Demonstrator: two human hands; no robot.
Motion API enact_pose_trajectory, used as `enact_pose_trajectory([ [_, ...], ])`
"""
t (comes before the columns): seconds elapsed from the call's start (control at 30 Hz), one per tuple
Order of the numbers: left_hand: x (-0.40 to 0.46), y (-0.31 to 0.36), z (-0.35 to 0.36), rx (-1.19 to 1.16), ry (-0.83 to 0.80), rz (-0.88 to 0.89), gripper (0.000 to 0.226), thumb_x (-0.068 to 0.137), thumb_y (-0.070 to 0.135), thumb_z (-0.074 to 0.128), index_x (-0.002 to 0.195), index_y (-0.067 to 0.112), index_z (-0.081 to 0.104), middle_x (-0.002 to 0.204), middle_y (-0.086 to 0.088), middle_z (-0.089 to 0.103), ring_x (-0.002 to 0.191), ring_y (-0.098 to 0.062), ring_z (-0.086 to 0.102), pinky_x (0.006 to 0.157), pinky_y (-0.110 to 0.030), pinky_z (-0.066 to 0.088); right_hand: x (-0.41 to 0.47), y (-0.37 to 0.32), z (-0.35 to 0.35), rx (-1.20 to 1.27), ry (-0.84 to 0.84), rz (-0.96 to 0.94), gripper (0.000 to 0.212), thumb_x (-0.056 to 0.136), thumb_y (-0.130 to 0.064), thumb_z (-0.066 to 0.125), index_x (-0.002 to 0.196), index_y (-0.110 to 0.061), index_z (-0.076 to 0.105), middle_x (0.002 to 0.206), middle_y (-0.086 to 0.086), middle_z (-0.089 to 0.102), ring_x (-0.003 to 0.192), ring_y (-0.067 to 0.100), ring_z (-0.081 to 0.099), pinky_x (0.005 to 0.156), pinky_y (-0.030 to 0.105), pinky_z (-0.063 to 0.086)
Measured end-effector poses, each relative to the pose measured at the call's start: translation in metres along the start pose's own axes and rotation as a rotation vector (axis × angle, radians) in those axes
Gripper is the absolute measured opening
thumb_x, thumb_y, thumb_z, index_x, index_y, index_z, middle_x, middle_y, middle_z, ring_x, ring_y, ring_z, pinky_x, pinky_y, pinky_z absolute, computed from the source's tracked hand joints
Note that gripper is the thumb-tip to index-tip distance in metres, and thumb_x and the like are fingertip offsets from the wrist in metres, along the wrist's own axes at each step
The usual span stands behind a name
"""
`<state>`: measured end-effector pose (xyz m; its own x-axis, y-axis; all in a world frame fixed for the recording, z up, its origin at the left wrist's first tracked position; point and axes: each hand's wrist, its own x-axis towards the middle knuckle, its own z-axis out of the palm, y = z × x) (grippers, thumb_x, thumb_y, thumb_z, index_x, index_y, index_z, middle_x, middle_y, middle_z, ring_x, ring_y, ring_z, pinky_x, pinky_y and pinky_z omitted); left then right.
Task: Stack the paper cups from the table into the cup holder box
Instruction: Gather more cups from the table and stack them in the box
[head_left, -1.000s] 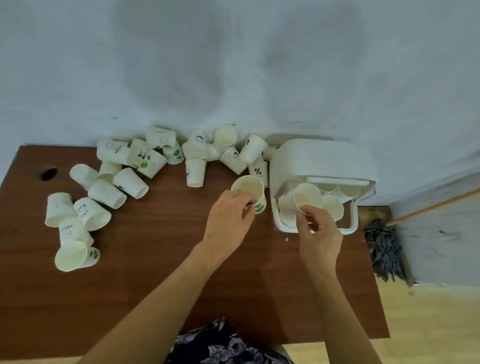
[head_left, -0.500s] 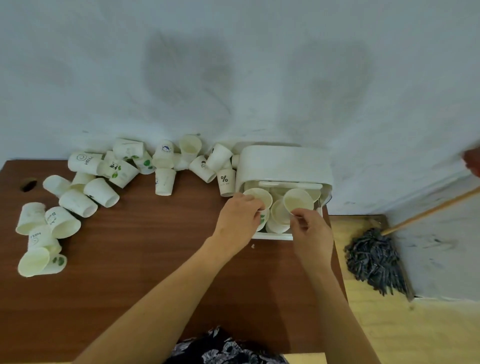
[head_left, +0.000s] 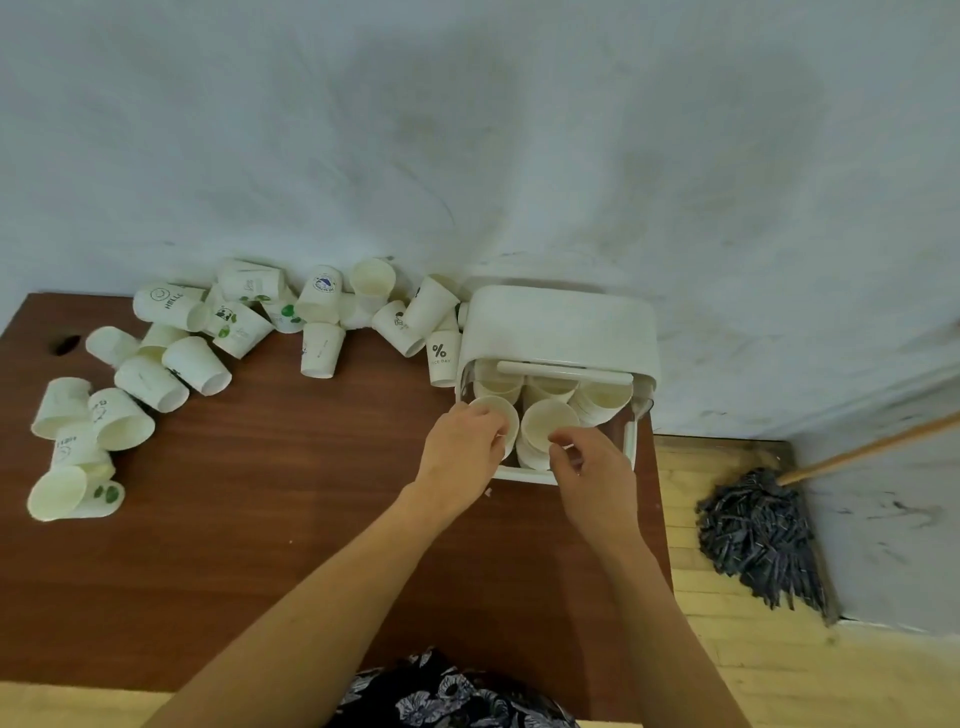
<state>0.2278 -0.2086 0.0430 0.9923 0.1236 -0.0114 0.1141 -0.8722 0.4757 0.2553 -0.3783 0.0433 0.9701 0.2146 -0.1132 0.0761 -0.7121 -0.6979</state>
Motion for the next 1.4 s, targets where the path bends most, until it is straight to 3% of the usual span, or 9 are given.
enact_pose_trajectory([
  [0.17,-0.001,-0.014,-0.009,-0.029,0.031,-0.052,0.013,0.093,0.023,0.056,0.096,0.018,0.067,0.088,0.006,0.061,0.081,-0.013,0.05,0.068,-0.029,0.048,0.004,-0.017,0.009,0.043,0.024,-0.048,0.016,0.095,-0.017,0.059,0.108,-0.019,0.07,0.102,-0.009,0.067,0.085,0.002,0.059,0.071,0.01,0.043],
  [0.47,0.012,-0.096,-0.066,0.016,0.117,-0.233,0.015,0.09,0.026,0.058,0.104,0.022,0.064,0.093,0.006,0.059,0.088,-0.015,0.055,0.07,-0.03,0.044,0.041,-0.108,0.066,-0.015,-0.127,-0.187,0.023,0.094,-0.025,0.055,0.114,-0.026,0.067,0.107,-0.013,0.064,0.092,0.003,0.058,0.083,0.025,0.049],
  [0.6,0.032,-0.129,-0.087,0.029,0.126,-0.27,0.021,0.089,0.027,0.056,0.109,0.02,0.062,0.097,0.004,0.059,0.089,-0.017,0.055,0.07,-0.033,0.047,0.074,-0.14,0.091,0.027,-0.151,-0.093,0.029,0.094,-0.022,0.054,0.122,-0.022,0.061,0.118,-0.007,0.06,0.099,0.007,0.057,0.089,0.029,0.049],
  [0.8,0.082,-0.176,-0.097,-0.029,0.078,-0.236,0.032,0.09,0.025,0.057,0.121,0.019,0.058,0.116,0.001,0.057,0.105,-0.019,0.053,0.081,-0.033,0.046,0.141,-0.16,0.136,0.022,-0.067,0.053,0.048,0.089,-0.023,0.058,0.135,-0.013,0.049,0.135,0.007,0.051,0.12,0.025,0.05,0.102,0.041,0.042],
  [0.93,0.116,-0.2,-0.093,-0.059,0.057,-0.205,0.039,0.088,0.023,0.06,0.126,0.017,0.056,0.126,-0.004,0.054,0.113,-0.025,0.05,0.087,-0.038,0.047,0.186,-0.165,0.164,0.131,0.009,0.237,0.054,0.095,-0.04,0.044,0.141,-0.01,0.039,0.142,0.01,0.042,0.125,0.031,0.043,0.102,0.048,0.041],
  [1.03,0.138,-0.213,-0.089,-0.071,0.046,-0.19,0.043,0.088,0.021,0.061,0.13,0.016,0.053,0.135,-0.007,0.048,0.122,-0.027,0.043,0.094,-0.039,0.045,0.221,-0.164,0.184,0.206,0.051,0.36,0.056,0.101,-0.042,0.037,0.146,-0.009,0.033,0.151,0.012,0.031,0.14,0.031,0.026,0.115,0.049,0.025],
  [1.13,0.154,-0.224,-0.084,-0.068,0.036,-0.169,0.043,0.087,0.021,0.061,0.129,0.015,0.052,0.138,-0.008,0.045,0.124,-0.029,0.039,0.096,-0.039,0.042,0.252,-0.155,0.202,0.1,-0.012,0.469,0.059,0.103,-0.043,0.032,0.149,-0.006,0.031,0.156,0.018,0.022,0.146,0.034,0.012,0.119,0.048,0.009],
  [1.27,0.164,-0.235,-0.073,-0.055,0.03,-0.163,0.042,0.086,0.022,0.062,0.127,0.015,0.054,0.136,-0.008,0.044,0.123,-0.03,0.037,0.097,-0.04,0.041,0.267,-0.144,0.222,0.075,-0.163,0.516,0.061,0.102,-0.048,0.028,0.146,-0.005,0.036,0.15,0.021,0.034,0.138,0.037,0.031,0.115,0.049,0.024],
  [1.4,0.167,-0.242,-0.066,-0.023,0.048,-0.183,0.042,0.084,0.023,0.064,0.125,0.017,0.057,0.136,-0.006,0.045,0.127,-0.03,0.034,0.099,-0.042,0.04,0.264,-0.148,0.243,0.168,-0.236,0.529,0.059,0.1,-0.054,0.03,0.132,-0.01,0.052,0.13,0.014,0.056,0.117,0.031,0.053,0.089,0.037,0.039],
])
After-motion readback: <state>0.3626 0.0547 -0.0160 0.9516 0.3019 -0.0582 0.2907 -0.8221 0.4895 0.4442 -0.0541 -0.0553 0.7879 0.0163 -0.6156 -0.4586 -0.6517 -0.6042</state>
